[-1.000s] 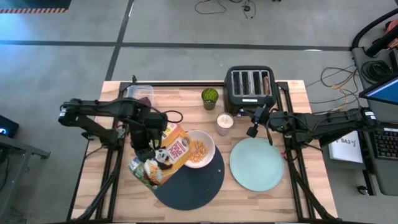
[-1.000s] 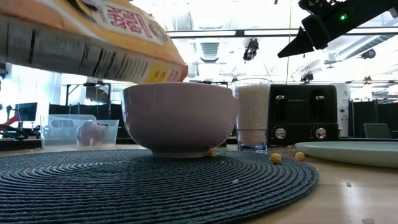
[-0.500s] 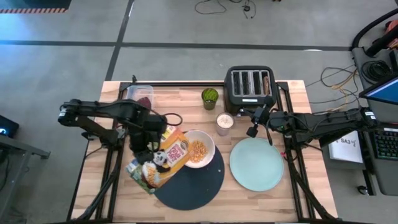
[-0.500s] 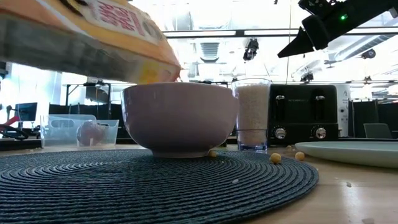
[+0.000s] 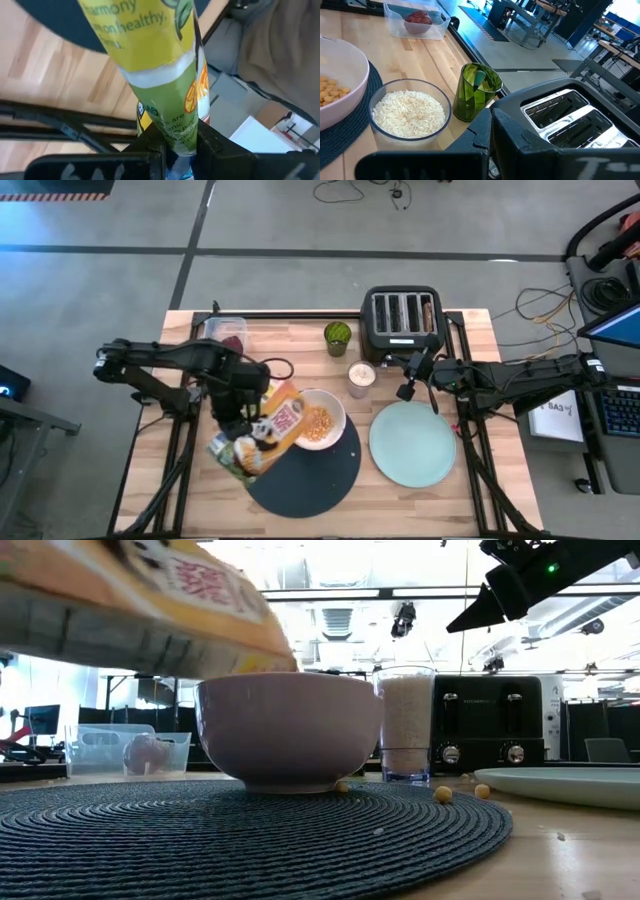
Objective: Arrange a breakfast setting
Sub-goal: Pour the cereal from the yellow cereal box into the white bowl
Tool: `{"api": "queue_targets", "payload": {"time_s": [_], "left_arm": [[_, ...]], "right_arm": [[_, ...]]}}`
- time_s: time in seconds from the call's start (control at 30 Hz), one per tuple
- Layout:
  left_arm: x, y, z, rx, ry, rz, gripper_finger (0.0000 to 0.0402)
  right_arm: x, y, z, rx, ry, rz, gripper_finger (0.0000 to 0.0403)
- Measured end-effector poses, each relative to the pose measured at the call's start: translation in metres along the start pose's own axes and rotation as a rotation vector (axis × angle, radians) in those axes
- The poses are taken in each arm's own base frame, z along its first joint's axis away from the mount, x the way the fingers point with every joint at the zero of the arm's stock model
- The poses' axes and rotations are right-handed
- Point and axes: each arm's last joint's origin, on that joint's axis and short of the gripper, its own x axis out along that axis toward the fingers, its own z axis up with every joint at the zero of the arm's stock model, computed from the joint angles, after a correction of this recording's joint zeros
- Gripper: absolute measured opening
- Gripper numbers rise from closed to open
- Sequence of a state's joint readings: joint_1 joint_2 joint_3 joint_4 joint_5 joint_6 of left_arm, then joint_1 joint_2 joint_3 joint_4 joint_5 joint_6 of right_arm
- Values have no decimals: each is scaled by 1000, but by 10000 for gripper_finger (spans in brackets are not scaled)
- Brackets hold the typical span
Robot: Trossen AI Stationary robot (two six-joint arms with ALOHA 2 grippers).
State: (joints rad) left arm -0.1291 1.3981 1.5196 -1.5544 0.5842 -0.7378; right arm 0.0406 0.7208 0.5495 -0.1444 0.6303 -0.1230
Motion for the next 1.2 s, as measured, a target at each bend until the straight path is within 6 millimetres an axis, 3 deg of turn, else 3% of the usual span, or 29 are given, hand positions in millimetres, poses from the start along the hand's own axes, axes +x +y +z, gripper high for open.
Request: {"api": "queue_targets", "payload": {"time_s": [0.63, 0.83, 1.2], "left_arm": [[0, -2, 0, 41, 20, -37, 28], [-11, 0, -13, 34, -20, -49, 28], [-2, 0, -3, 22, -4, -15, 28]], "right_arm": [[0, 0, 0, -1, 1, 0, 9], [0, 0, 0, -6, 0, 0, 9], [0, 0, 0, -7, 2, 0, 9]]}}
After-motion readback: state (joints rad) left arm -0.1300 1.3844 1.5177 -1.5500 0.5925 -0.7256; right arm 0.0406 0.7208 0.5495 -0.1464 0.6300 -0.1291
